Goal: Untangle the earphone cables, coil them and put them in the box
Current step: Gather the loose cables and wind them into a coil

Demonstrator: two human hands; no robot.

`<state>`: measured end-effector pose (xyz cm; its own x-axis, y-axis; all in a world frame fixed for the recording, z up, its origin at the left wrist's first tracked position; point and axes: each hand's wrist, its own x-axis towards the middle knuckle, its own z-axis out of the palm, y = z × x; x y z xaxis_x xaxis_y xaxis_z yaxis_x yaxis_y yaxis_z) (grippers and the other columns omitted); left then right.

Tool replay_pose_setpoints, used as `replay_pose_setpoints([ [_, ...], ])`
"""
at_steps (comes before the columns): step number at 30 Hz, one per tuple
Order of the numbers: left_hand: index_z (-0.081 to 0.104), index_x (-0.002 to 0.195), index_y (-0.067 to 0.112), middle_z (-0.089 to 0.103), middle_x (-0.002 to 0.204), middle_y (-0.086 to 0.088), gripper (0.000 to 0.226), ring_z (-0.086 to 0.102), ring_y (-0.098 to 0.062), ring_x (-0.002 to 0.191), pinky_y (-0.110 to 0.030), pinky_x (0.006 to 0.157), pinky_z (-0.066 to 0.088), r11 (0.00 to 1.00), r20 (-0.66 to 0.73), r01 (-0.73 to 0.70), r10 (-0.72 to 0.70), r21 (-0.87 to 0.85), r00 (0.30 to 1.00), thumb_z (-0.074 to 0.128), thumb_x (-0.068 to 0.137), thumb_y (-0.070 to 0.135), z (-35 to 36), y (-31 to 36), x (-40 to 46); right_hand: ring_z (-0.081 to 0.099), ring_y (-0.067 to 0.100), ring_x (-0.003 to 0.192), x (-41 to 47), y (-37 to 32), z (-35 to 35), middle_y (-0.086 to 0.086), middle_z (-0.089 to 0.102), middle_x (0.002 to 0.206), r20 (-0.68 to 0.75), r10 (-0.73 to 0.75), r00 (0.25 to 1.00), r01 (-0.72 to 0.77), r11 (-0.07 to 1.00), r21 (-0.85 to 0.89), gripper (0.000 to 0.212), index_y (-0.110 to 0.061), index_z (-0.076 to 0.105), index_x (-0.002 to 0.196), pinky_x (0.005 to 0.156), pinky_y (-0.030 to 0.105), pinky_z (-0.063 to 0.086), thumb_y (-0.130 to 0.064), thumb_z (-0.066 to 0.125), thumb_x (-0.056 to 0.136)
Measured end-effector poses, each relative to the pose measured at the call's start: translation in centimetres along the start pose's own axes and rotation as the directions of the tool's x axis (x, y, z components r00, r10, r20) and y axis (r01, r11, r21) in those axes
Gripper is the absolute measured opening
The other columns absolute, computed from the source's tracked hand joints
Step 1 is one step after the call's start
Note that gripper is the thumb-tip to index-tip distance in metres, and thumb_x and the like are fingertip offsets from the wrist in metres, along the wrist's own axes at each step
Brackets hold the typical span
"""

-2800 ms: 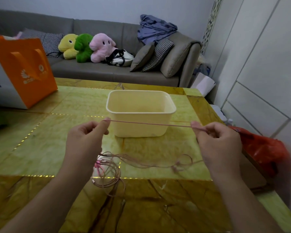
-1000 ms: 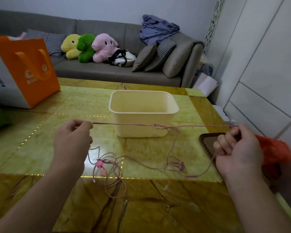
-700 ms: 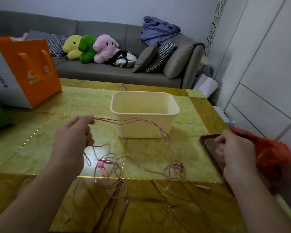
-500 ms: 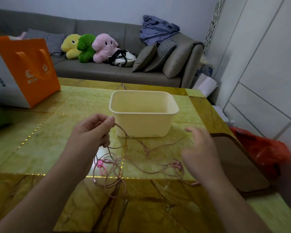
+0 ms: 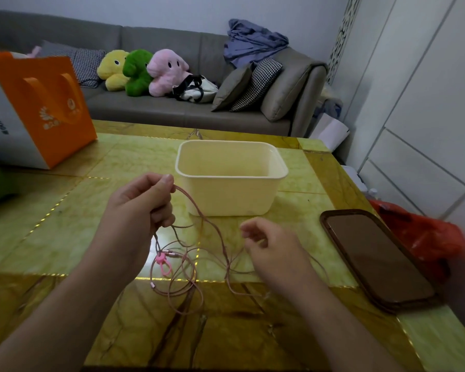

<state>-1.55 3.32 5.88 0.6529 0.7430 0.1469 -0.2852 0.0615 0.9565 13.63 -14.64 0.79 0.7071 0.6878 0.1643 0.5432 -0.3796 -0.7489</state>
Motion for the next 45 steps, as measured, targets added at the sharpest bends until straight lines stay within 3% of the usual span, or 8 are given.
replay_pose_setpoints([
  [6, 0.064, 0.082, 0.014, 0.036, 0.069, 0.002, 0.019, 0.031, -0.014, 0.059, -0.023, 0.054, 0.038, 0.999, 0.048, -0.007, 0.009, -0.048, 0.999, 0.061, 0.101, 0.018, 0.4, 0.2, -0.2, 0.061, 0.005, 0.089, -0.7, -0.3, 1.9, -0.015, 0.062, 0.100, 0.132, 0.006, 0.991, 0.006, 0.996, -0.092, 0.031, -0.031, 0.070, 0.109, 0.082, 0.027, 0.053, -0.050, 0.077, 0.086],
  [9, 0.065, 0.085, 0.013, 0.040, 0.067, 0.004, 0.018, 0.032, -0.014, 0.058, -0.024, 0.055, 0.039, 1.000, 0.014, -0.017, 0.017, -0.025, 1.000, 0.062, 0.101, 0.019, 0.2, 0.1, -0.2, 0.065, 0.004, 0.079, -0.6, -0.3, 2.1, -0.013, 0.070, 0.081, 0.081, 0.033, 0.996, -0.025, 0.995, -0.099, 0.004, -0.027, 0.073, 0.088, 0.076, 0.033, 0.057, -0.025, 0.072, 0.092],
  [15, 0.071, 0.093, 0.026, 0.065, 0.082, 0.007, 0.011, 0.059, -0.016, 0.075, -0.032, 0.073, 0.047, 0.955, -0.241, -0.017, 0.092, 0.297, 0.966, 0.069, 0.101, 0.033, -0.7, -1.3, 0.9, 0.064, 0.015, 0.061, -0.3, -0.9, 0.6, 0.001, 0.069, 0.063, 0.102, 0.134, 0.986, -0.168, 0.827, 0.537, 0.015, -0.007, 0.074, 0.090, 0.068, 0.035, 0.059, 0.001, 0.065, 0.099],
  [20, 0.062, 0.117, 0.024, 0.064, 0.117, 0.004, 0.022, 0.061, -0.014, 0.110, -0.032, 0.093, 0.047, 0.702, -0.195, -0.015, 0.218, 0.712, 0.956, 0.069, 0.099, 0.035, 0.1, -2.2, 0.1, 0.058, 0.023, 0.053, -0.7, -1.3, -0.2, 0.008, 0.064, 0.058, 0.053, 0.175, 0.983, -0.163, 0.708, 0.687, 0.010, -0.001, 0.072, 0.092, 0.057, 0.036, 0.049, -0.006, 0.070, 0.100],
  [24, 0.069, 0.084, 0.026, 0.070, 0.074, 0.008, 0.015, 0.062, -0.002, 0.066, -0.018, 0.061, 0.048, 0.733, 0.082, -0.153, 0.132, 0.663, 0.988, 0.072, 0.096, 0.036, 3.0, -1.8, -2.5, 0.053, 0.027, 0.057, -0.7, -1.7, -0.1, 0.011, 0.063, 0.061, 0.037, 0.134, 0.990, -0.120, 0.689, 0.715, 0.018, 0.001, 0.069, 0.087, 0.053, 0.036, 0.044, -0.011, 0.072, 0.100],
  [27, 0.074, 0.087, 0.023, 0.077, 0.076, 0.009, 0.017, 0.073, -0.007, 0.074, -0.034, 0.072, 0.061, 0.784, 0.254, -0.102, -0.072, 0.612, 0.965, 0.078, 0.092, 0.039, 4.6, -2.3, -3.6, 0.055, 0.028, 0.059, -1.0, -2.0, -0.1, 0.014, 0.064, 0.065, 0.055, 0.094, 0.994, -0.106, 0.698, 0.708, 0.017, 0.001, 0.072, 0.088, 0.052, 0.036, 0.045, -0.009, 0.069, 0.101],
  [33, 0.073, 0.095, 0.014, 0.081, 0.083, -0.003, 0.029, 0.079, -0.022, 0.081, -0.056, 0.085, 0.061, 0.862, 0.255, 0.026, -0.179, 0.507, 0.950, 0.089, 0.081, 0.033, 4.6, -2.6, -3.3, 0.057, 0.020, 0.056, -1.2, -1.9, -0.5, 0.011, 0.067, 0.065, 0.082, 0.107, 0.991, -0.133, 0.696, 0.705, 0.015, -0.002, 0.073, 0.086, 0.052, 0.033, 0.044, -0.008, 0.070, 0.099],
  [45, 0.067, 0.095, 0.005, 0.078, 0.079, -0.009, 0.027, 0.070, -0.015, 0.069, -0.031, 0.065, 0.054, 0.869, 0.143, 0.140, -0.233, 0.474, 0.962, 0.086, 0.084, 0.020, 5.0, -3.2, -3.5, 0.038, 0.024, 0.052, -1.0, -1.6, 0.0, 0.010, 0.054, 0.056, 0.042, 0.138, 0.990, -0.129, 0.712, 0.691, 0.015, -0.007, 0.075, 0.084, 0.052, 0.035, 0.031, -0.017, 0.077, 0.095],
])
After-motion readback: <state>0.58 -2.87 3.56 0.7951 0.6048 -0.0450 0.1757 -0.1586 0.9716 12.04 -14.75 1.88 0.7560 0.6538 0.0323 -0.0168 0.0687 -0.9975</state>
